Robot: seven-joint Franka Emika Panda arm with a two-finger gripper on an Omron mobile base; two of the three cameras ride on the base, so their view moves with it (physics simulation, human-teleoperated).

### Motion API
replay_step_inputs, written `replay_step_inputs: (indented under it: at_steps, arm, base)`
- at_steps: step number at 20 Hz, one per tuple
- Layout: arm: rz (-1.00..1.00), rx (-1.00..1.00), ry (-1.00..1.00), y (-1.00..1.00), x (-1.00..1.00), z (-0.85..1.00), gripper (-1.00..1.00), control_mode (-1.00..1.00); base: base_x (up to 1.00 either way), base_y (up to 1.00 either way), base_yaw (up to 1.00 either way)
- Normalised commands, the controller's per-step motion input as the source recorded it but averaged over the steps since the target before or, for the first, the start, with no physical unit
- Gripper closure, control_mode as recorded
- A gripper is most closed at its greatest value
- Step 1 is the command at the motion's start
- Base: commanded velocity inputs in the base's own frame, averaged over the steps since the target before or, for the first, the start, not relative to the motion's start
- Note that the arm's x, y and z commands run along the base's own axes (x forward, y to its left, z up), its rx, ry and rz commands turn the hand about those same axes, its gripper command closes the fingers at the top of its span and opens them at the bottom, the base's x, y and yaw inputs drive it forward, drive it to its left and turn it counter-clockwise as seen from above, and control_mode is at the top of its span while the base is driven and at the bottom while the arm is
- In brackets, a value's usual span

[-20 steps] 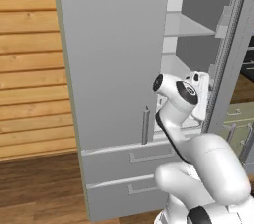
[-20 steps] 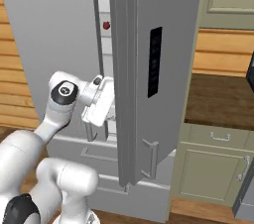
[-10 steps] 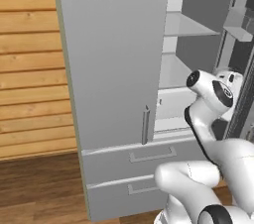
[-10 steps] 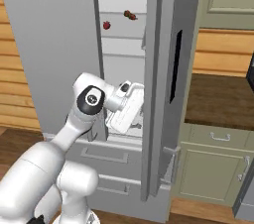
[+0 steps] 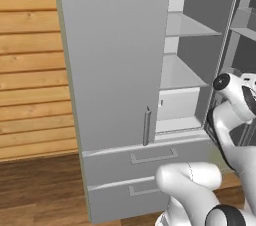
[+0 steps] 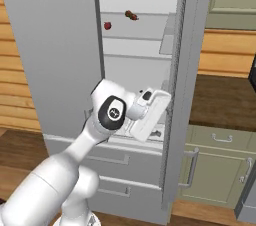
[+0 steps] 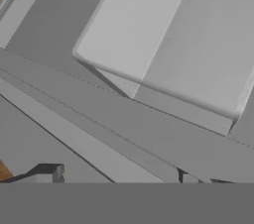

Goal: Take the strawberry from the fridge and place it on top of the pancake, located on the dining counter.

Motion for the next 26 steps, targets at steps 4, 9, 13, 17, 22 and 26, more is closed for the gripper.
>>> replay_step_inputs:
  at_steps: [4, 9, 13, 17, 22, 26]
  arm:
    - [-0.01, 0.1, -0.03, 0.23, -0.01, 0.02, -1.0, -1.0]
    - [-0.04, 0.22, -0.09, 0.99, -0.04, 0.1, -1.0, -1.0]
    - [-0.01, 0.59, 0.02, 1.0, 0.0, -0.09, -1.0, -1.0]
    - [-0.04, 0.72, 0.04, 1.0, 0.0, -0.34, -1.0, -1.0]
    - [-0.09, 0.67, 0.0, 1.0, 0.03, -0.45, -1.0, -1.0]
    - [-0.18, 0.6, -0.07, 0.99, 0.15, -0.13, -1.0, -1.0]
  base:
    - [0.0, 0.0, 0.0]
    - [0.0, 0.0, 0.0]
    - [0.0, 0.0, 0.0]
    - [0.0, 0.0, 0.0]
    - [0.0, 0.0, 0.0]
    - [0.0, 0.0, 0.0]
